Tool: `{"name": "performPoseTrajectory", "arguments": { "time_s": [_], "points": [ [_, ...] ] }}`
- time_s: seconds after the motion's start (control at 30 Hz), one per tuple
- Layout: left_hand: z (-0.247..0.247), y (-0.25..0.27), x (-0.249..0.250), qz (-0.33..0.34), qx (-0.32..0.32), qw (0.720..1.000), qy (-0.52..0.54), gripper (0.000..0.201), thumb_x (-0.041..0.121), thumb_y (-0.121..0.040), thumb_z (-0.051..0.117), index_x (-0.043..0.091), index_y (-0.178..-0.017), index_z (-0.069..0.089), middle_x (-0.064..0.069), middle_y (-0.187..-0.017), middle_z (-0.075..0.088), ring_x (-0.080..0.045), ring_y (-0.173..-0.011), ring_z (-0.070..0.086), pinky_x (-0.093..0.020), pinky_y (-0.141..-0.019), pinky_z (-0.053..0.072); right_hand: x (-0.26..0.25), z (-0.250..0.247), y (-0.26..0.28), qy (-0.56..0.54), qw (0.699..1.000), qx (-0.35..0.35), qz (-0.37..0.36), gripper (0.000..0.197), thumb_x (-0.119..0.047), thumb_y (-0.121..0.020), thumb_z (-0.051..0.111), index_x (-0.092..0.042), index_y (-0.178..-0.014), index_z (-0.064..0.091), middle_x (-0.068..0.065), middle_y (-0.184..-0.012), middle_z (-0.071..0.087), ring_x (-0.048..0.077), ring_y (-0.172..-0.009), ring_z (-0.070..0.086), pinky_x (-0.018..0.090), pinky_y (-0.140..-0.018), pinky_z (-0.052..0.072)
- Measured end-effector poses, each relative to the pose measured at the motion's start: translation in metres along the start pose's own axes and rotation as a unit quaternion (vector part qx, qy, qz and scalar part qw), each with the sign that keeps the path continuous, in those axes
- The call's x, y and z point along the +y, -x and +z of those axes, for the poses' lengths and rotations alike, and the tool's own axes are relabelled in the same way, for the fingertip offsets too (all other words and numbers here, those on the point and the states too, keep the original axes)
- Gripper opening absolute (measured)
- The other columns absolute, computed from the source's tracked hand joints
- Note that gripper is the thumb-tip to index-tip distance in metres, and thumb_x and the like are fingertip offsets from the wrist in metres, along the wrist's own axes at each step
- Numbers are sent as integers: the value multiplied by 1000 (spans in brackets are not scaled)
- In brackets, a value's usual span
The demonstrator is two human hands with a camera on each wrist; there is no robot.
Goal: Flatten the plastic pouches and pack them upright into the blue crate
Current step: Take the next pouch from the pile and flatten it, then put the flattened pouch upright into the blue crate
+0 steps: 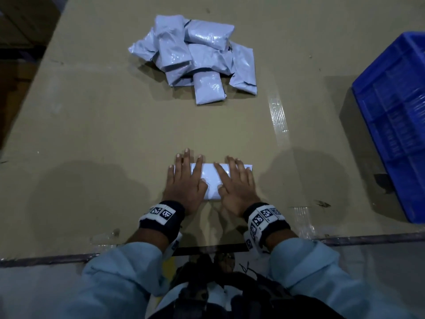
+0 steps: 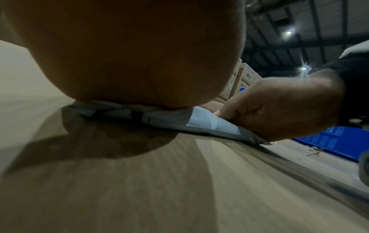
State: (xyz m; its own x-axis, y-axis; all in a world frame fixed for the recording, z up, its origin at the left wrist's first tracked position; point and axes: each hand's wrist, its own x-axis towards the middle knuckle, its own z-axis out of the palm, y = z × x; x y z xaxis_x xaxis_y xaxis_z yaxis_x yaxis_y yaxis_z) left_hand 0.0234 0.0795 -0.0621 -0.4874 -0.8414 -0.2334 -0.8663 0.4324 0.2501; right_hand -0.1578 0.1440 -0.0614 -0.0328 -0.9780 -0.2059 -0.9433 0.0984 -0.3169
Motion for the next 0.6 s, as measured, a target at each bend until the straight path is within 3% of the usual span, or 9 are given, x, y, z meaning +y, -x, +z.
{"name": "performPoseTrajectory", "arguments": {
  "time_s": [0.13,0.3,0.37,0.43,0.5,0.6],
  "points": [
    [4,0,-4,4,12,1000,19,77,51,-90,7,29,-161,-15,-9,-168,-23,-33,-155,-15,-54,-123,-1,-2,-6,0,6,999,-34,20,69,-38,-101,33,-38,-162,1,3,-169,-11,28,-155,-10,53,-123,-6],
    [8,2,-8,11,32,999,43,72,53,-95,9,33,-162,-9,-8,-169,-19,-31,-157,-9,-57,-125,7,-11,-17,12,48,998,26,17,69,-47,-94,26,-26,-160,26,9,-163,25,33,-148,25,54,-122,20],
    [6,6,-6,-10,48,998,49,76,60,-97,10,26,-164,-3,-13,-169,-16,-34,-156,-1,-56,-124,14,-10,-27,16,65,996,53,22,70,-51,-91,39,-25,-156,34,11,-149,44,33,-134,42,49,-113,33],
    [2,5,0,-48,67,994,70,86,68,-97,18,16,-164,1,-16,-169,-16,-34,-156,7,-54,-120,20,-9,-38,19,62,995,53,58,77,-56,-85,54,-25,-154,37,10,-130,54,33,-118,50,45,-101,38],
    [-4,-1,8,-77,82,990,84,89,69,-98,27,13,-163,1,-14,-169,-18,-34,-154,13,-55,-118,22,-8,-50,21,44,991,25,127,75,-62,-81,62,-22,-143,46,8,-122,59,32,-114,53,43,-97,41],
    [-9,-15,24,-78,54,994,60,80,63,-101,29,16,-163,8,-13,-170,-13,-31,-154,12,-59,-116,21,3,-69,29,-24,979,29,199,54,-58,-78,72,-17,-110,58,6,-111,65,30,-105,63,36,-85,50]
  ]
}}
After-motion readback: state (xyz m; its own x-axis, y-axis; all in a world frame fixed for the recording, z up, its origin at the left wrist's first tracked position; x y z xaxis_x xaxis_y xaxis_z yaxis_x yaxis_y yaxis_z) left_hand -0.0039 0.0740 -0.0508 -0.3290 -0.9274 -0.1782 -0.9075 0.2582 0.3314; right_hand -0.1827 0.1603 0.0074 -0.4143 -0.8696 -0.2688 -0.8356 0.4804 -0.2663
